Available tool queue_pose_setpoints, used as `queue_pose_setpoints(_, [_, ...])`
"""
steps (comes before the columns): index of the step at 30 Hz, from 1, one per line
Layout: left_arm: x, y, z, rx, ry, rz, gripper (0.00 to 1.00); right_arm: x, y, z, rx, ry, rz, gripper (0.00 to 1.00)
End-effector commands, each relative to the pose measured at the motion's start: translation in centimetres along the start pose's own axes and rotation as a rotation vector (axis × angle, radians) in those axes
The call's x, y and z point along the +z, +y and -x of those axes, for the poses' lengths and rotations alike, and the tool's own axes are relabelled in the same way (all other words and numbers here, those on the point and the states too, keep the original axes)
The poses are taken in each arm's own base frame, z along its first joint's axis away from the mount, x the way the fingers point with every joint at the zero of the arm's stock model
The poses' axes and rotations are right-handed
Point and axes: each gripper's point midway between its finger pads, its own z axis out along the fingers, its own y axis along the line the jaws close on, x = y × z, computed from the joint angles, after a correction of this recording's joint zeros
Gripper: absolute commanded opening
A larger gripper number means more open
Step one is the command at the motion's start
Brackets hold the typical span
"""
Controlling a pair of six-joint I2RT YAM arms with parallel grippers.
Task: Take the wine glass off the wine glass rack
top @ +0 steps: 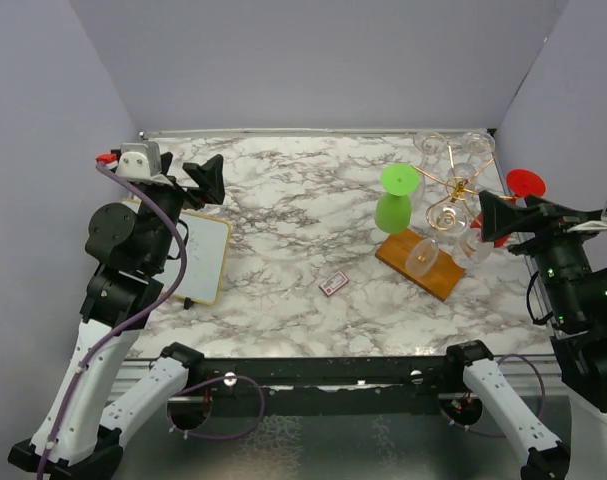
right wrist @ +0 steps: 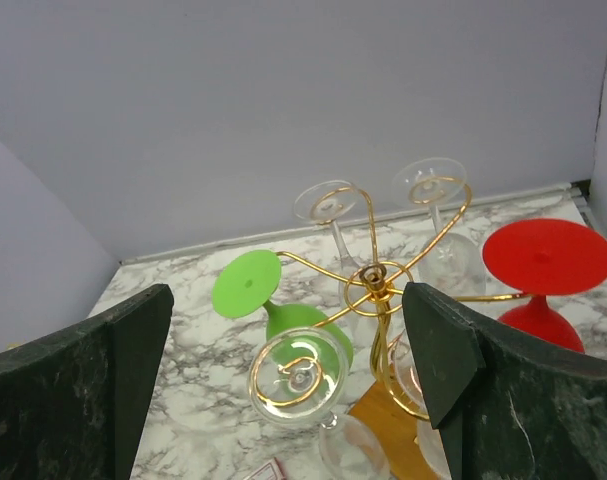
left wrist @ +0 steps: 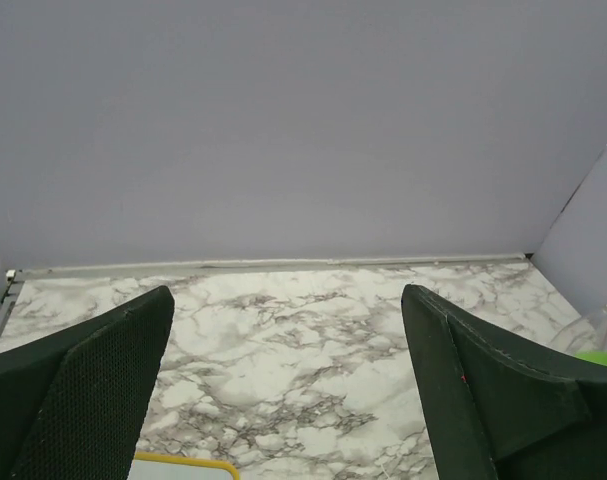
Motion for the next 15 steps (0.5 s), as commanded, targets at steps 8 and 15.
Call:
queue_pose_setpoints(8, [2.2, -0.7, -5.3, -0.120, 0.139, -0.080, 0.99, -1.5, -2.0, -3.5, 0.030, 0.130, -0.100, 1.00])
queue_pose_setpoints(15, [2.7, -2.1, -9.1, -0.183, 0.261, -0.156, 0.99, -3.3, -0.2, -4.4, 0.001, 0.074, 0.061, 0.99])
